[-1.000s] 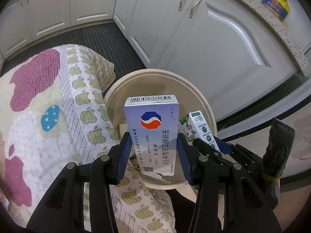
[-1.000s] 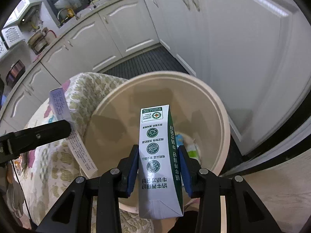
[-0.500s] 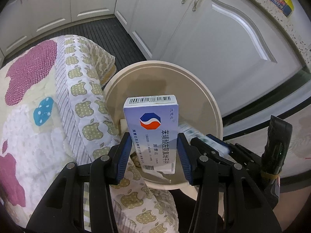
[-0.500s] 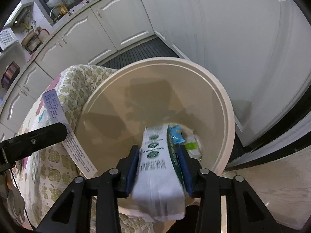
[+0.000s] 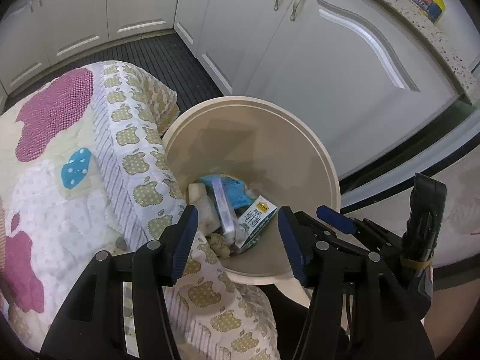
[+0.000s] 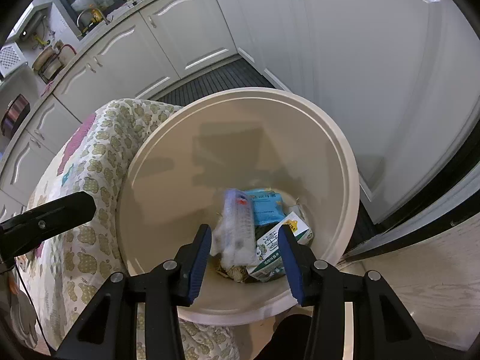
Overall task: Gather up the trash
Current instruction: 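Open both grippers over the beige bin to drop carton and box, then move both open grippers back over the table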
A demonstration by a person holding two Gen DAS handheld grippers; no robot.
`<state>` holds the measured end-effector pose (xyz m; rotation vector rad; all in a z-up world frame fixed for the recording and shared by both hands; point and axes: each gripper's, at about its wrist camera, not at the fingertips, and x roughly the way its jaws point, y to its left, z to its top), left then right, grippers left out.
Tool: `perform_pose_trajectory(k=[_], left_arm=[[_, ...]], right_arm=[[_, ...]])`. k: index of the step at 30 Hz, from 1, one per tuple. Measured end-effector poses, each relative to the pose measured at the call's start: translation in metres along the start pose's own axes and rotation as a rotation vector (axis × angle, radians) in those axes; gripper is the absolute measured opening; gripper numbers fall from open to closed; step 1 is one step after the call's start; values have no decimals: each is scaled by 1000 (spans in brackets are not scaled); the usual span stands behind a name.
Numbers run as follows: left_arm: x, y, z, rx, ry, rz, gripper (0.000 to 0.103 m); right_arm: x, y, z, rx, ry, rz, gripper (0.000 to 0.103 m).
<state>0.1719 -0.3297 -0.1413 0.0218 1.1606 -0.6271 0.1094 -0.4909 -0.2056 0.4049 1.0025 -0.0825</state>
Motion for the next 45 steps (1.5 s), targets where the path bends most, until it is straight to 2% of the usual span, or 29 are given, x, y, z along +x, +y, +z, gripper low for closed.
perform_pose_trajectory(k=[15, 18, 22, 28, 33, 40, 45], left_arm=[[-41, 17, -18, -20, -59, -2, 55], [-55, 23, -26, -29, -75, -4, 64], [-76, 37, -36, -46, -96, -1, 65], [-113, 74, -59, -91, -122, 41, 65], [-149, 118, -80, -148, -149, 101, 65], [-191, 191, -109, -272, -175, 190, 65], [-214, 239, -126, -365, -188, 237, 65]], right_arm=[[-22, 27, -4, -54, -29, 6, 46], [-29, 39, -4, -77, -42, 15, 46], [-38, 60, -3, -106, -54, 38, 47], [-46, 99, -7, -161, -62, 97, 54], [-48, 139, -11, -220, -56, 159, 54], [-42, 205, -23, -327, -28, 226, 56], [-34, 248, -31, -392, -3, 273, 61]])
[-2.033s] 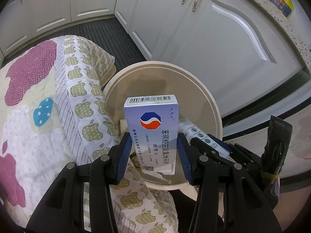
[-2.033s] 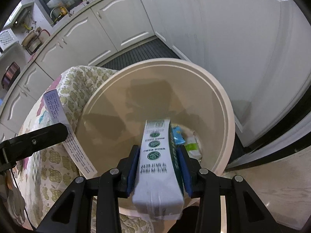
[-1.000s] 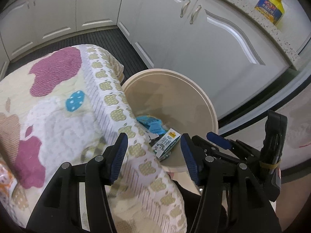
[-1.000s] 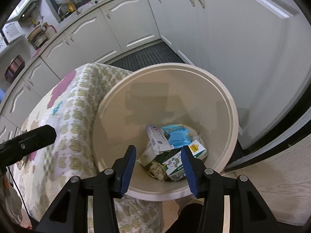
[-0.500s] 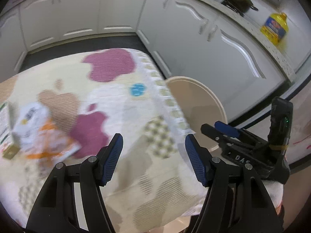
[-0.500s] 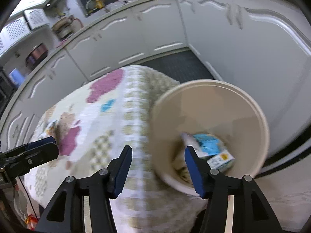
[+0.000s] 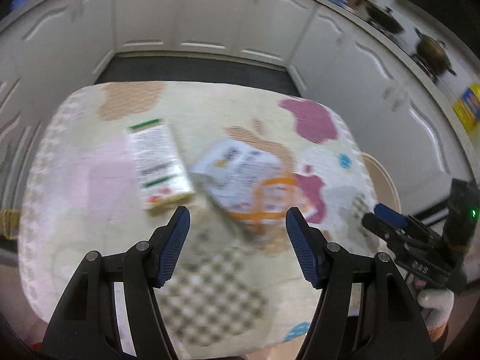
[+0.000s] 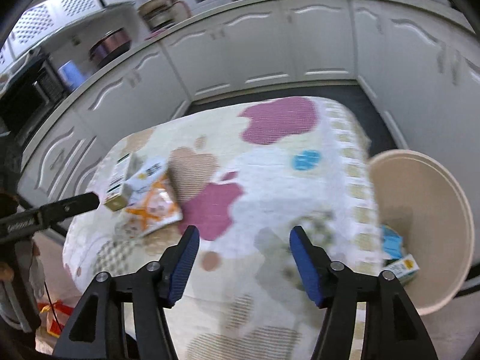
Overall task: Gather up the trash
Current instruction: 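Move both open grippers back over the table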
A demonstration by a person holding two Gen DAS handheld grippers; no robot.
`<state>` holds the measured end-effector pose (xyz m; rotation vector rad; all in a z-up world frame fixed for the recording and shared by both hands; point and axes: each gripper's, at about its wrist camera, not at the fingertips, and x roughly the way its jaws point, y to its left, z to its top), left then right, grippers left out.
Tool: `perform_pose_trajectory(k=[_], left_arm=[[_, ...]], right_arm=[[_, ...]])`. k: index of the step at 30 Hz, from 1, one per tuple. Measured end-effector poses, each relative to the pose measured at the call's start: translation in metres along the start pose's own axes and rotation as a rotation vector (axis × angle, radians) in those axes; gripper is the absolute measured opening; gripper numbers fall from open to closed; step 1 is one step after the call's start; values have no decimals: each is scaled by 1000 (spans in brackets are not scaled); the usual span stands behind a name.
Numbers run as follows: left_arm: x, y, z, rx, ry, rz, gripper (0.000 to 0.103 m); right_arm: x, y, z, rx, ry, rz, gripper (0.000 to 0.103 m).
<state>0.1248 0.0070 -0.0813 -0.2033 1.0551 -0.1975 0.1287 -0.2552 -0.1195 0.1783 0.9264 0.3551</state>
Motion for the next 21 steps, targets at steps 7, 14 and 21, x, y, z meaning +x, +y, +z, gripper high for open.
perform_pose_trajectory(k=[7, 14, 21], left_arm=[[0, 50, 7, -95, 6, 30, 65], [16, 74, 26, -190, 21, 14, 65], [40, 81, 44, -255, 19, -5, 65]], right_arm=[[24, 50, 15, -88, 14, 63, 73], [50, 88, 30, -213, 43, 69, 81], [80, 107, 33, -339, 91, 17, 83]])
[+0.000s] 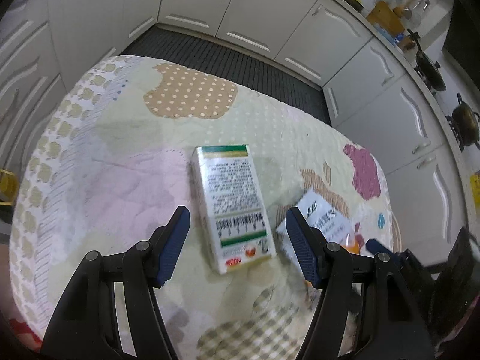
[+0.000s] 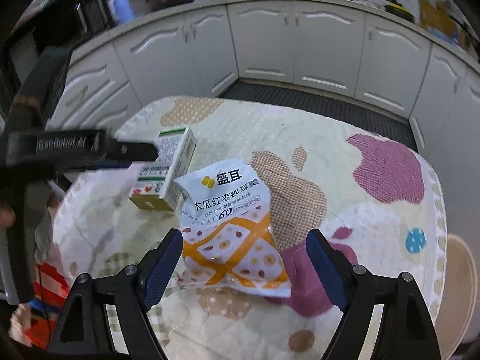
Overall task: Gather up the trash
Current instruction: 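Grasp the white-orange snack bag with the right gripper while the left gripper grasps the watermelon frost box, then carry the snack bag and watermelon frost box over the beige bin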
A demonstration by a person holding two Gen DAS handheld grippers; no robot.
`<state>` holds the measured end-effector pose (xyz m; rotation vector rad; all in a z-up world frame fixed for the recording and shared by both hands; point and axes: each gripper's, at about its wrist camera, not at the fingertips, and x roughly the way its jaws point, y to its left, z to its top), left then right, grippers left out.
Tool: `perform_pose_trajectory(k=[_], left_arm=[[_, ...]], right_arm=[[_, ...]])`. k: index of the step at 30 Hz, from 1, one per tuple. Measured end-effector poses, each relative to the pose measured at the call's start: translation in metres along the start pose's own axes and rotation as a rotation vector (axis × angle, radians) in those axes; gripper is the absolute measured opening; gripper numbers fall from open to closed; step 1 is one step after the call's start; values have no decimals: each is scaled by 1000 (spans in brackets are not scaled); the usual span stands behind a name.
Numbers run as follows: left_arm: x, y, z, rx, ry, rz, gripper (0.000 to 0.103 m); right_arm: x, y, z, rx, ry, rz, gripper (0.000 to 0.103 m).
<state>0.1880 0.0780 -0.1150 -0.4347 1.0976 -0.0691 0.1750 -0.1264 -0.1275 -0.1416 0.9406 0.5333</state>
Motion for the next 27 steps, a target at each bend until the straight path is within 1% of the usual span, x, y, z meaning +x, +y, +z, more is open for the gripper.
perform_pose_trajectory(k=[2, 5, 12, 13, 15, 16, 17, 18, 20, 23, 27], left_arm=[[7, -3, 2, 4, -3, 10, 65], [20, -6, 5, 6, 10, 27, 65], [38, -6, 1, 28, 49, 74, 65], [39, -6, 0, 33, 52, 76, 65], [39, -5, -2, 45, 49, 74, 65], [38, -5, -3, 49, 47, 74, 65], [37, -6, -5, 56, 48, 76, 64], [36, -6, -7, 65, 45, 74, 60], [33, -7, -11, 83, 45, 67, 58], [27, -10, -18, 112, 42, 53, 55], [13, -16, -25, 131, 22, 27, 54]], right_arm=[[9, 6, 0, -36, 17, -9, 83], [19, 10, -1, -56, 36, -7, 83], [31, 9, -6, -44, 39, 21, 83], [30, 8, -7, -39, 38, 28, 82], [28, 4, -10, -15, 37, 65, 66], [27, 2, -12, -4, 36, 85, 54], [25, 0, -14, 3, 30, 89, 49], [22, 0, -15, 8, 20, 91, 46], [15, -4, -20, 35, 13, 127, 39], [3, -11, -30, 58, -9, 144, 36], [-18, -25, -43, 99, -50, 142, 35]])
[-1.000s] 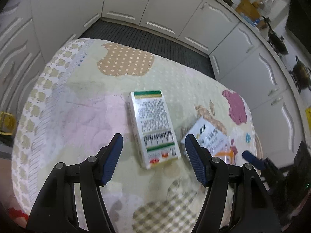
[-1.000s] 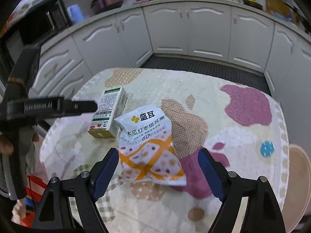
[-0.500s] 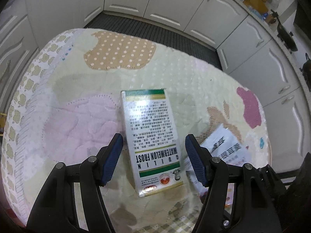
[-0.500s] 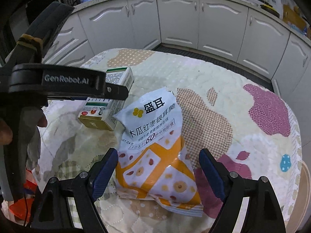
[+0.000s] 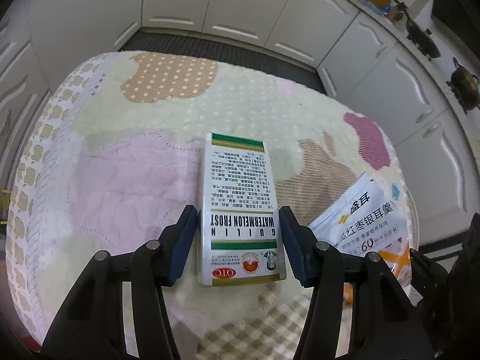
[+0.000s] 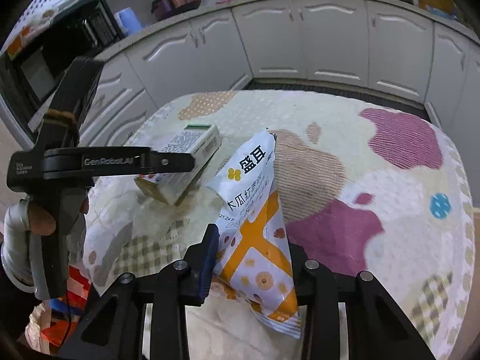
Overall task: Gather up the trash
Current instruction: 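Carry the snack bag and watermelon frost box over the beige bin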
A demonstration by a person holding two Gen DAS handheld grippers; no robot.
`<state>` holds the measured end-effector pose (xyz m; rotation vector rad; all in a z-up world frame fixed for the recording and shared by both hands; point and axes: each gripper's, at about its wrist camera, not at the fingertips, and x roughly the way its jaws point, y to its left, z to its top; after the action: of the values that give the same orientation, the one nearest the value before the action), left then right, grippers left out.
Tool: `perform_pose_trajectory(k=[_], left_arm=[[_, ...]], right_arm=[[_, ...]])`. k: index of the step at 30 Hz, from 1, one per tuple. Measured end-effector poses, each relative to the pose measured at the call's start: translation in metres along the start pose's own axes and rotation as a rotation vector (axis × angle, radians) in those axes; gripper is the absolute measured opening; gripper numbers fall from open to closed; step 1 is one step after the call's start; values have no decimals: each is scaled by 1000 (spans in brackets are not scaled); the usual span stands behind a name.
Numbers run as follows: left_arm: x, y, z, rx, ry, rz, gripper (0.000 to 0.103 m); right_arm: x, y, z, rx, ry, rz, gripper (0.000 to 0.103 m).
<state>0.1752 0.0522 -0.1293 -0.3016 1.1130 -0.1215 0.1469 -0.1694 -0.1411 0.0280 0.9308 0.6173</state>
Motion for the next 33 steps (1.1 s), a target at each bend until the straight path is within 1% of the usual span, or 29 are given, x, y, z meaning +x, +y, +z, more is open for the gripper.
perform_pose_trajectory(k=[5, 7, 8, 14, 22, 27, 33], left_arm=[[-21, -20, -9, 54, -42, -25, 53], [-24, -30, -14, 73, -44, -38, 53], [-25, -36, -17, 83, -43, -45, 52], [-31, -74, -32, 154, -62, -69, 51], [-32, -132, -45, 246, -71, -114, 51], [-28, -163, -50, 294, -60, -139, 50], [-19, -200, -55, 351, -44, -170, 50]], right_arm=[[-29, -17, -10, 54, -58, -26, 35], [-42, -24, -16, 75, -78, -40, 35], [-43, -23, -13, 78, -82, -46, 35], [-74, -34, -19, 112, -132, -93, 35], [-110, -56, -31, 149, -179, -156, 35], [-129, -71, -40, 180, -199, -191, 35], [-152, -99, -55, 239, -219, -234, 35]])
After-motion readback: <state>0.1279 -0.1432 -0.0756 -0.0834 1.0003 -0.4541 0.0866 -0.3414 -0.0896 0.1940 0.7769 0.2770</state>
